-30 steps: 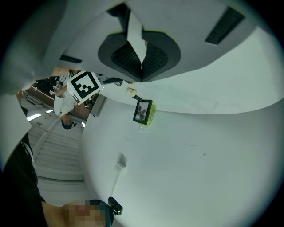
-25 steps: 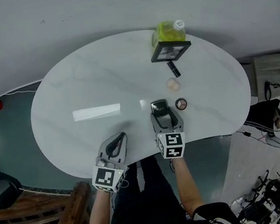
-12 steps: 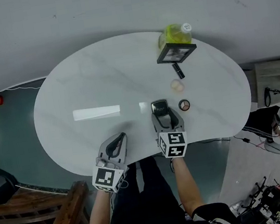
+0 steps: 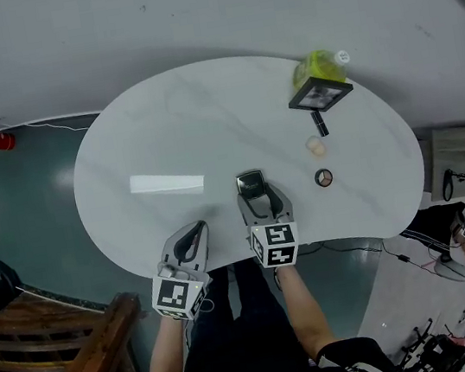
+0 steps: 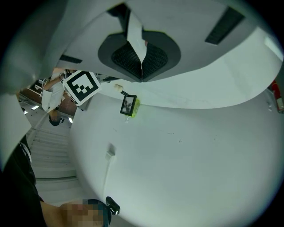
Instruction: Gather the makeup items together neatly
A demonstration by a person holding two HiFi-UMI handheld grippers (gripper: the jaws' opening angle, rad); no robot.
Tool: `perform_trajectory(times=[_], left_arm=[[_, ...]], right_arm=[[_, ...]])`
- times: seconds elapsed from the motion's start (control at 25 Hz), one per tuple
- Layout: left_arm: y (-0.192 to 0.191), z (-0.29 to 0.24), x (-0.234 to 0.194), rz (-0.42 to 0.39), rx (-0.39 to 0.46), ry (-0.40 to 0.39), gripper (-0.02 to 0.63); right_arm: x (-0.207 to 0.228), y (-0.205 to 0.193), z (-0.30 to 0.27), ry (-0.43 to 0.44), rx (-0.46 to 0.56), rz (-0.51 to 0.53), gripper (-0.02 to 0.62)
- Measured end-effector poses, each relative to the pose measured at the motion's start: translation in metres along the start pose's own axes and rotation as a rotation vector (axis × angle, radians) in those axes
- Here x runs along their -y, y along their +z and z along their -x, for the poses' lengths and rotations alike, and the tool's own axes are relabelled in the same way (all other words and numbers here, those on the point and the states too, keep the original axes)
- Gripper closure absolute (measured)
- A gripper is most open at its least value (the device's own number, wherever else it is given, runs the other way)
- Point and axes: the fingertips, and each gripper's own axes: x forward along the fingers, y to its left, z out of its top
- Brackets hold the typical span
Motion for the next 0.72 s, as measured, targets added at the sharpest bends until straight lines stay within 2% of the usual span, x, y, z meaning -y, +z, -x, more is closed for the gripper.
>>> perform_trajectory(times=[0.12, 0.24, 0.48, 0.72], left_arm=[[0.001, 0.015, -0.012, 0.022, 0.035, 0.038, 0.586], [-0.003, 0.031, -0.022, 0.026, 0.027, 0.065, 0.586], [-0.014, 0.05, -0.04, 0.052, 0.03, 0.104, 0.586], [-0.024, 0.058, -0.049, 0.061, 0.02, 0.106, 0.586]], right_arm=[[-0.025, 0.0, -0.004, 0.033, -0.01, 0.037, 0.308], [-0.043, -0.003, -0.009, 0.047, -0.024, 0.063, 0.308], [-0.057, -0.018, -0.023, 0.015, -0.076, 0.072, 0.308], [-0.064, -0.021, -0.028, -0.014, -0.069, 0.097, 0.308]])
